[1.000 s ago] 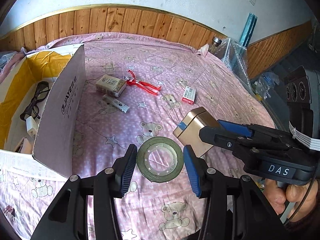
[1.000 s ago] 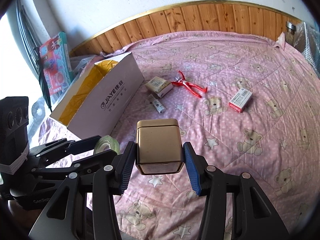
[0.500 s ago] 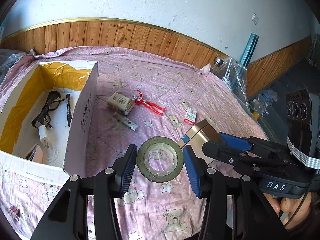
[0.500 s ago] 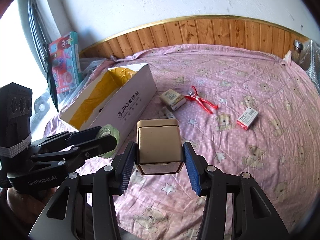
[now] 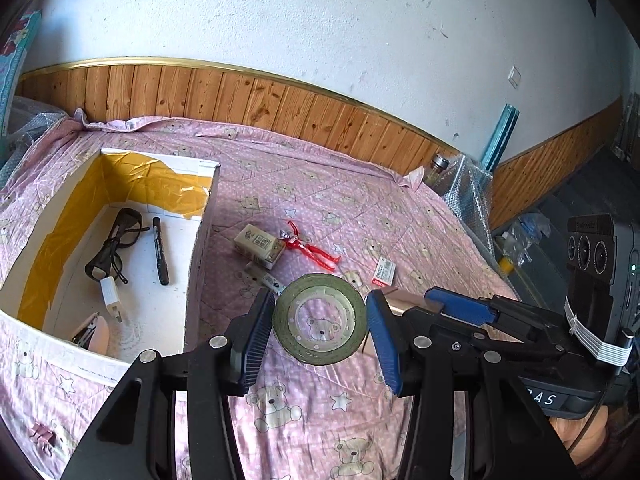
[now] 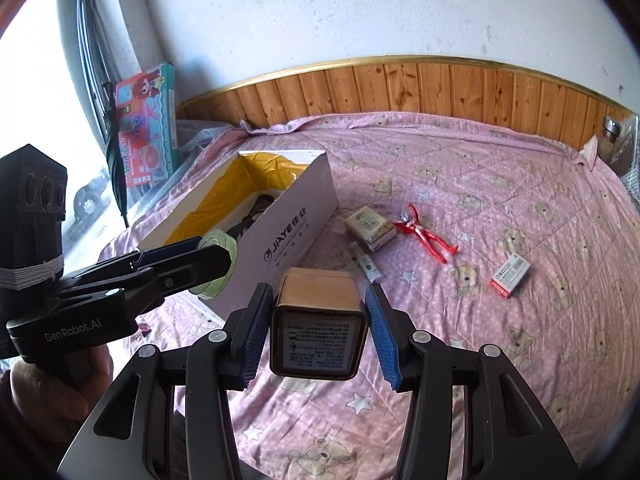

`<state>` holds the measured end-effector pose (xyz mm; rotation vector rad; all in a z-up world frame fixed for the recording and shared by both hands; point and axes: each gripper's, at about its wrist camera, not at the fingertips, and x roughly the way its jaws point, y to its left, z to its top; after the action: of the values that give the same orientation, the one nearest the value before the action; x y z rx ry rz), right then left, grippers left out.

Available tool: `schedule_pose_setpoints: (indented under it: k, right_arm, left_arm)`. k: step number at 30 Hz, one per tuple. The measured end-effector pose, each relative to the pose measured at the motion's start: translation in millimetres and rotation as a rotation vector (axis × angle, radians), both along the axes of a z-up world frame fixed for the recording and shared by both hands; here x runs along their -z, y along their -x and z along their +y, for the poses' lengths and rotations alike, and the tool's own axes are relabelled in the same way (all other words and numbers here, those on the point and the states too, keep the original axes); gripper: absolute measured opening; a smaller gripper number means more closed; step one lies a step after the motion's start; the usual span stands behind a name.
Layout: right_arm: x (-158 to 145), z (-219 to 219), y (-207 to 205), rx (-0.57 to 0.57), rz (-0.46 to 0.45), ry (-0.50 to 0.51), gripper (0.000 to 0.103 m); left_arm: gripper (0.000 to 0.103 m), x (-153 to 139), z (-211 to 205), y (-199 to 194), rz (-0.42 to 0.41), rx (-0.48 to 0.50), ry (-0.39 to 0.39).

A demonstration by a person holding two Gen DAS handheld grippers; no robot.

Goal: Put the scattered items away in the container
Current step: 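Lift the tin and tape roll and carry both toward the white box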

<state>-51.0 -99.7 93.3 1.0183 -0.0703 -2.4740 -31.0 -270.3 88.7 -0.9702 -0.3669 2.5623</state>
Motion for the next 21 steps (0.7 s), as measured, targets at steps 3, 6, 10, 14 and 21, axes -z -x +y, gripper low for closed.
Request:
schedule_pose_setpoints:
  k: [3,6,10,14,21]
  right_arm:
    - [-5.2,-9.1,1.5,-0.012,0.011,-0.002,0.05]
    - [-10.7,-19.0,3.3,-0.024,0.022,-0.003,0.05]
    - [-17.1,-31.9,6.6,-0.042,0.033,-0.005,0.05]
    - [-22.8,-45.7,10.2,-0.063,0.043,-0.01,0.05]
    - [-31.3,-70.8,16.9,-0.099,0.058,-0.02,0.05]
  left_arm:
    - [0.049,-6.4,-10.3,1.3,0.015,-0.014,-0.011]
    - [0.049,-10.5,-21.2,2.3,0.025,-0.032,-0.025]
    - [0.049,-13.6,-34.5,4.0,0.033,-0.053,-0.041]
    - [0.049,-15.9,-47.9,5.0,0.041,-0.075,-0.056]
    - [0.049,-16.6,-72.4,4.3,0.048,-0.112,-0.081]
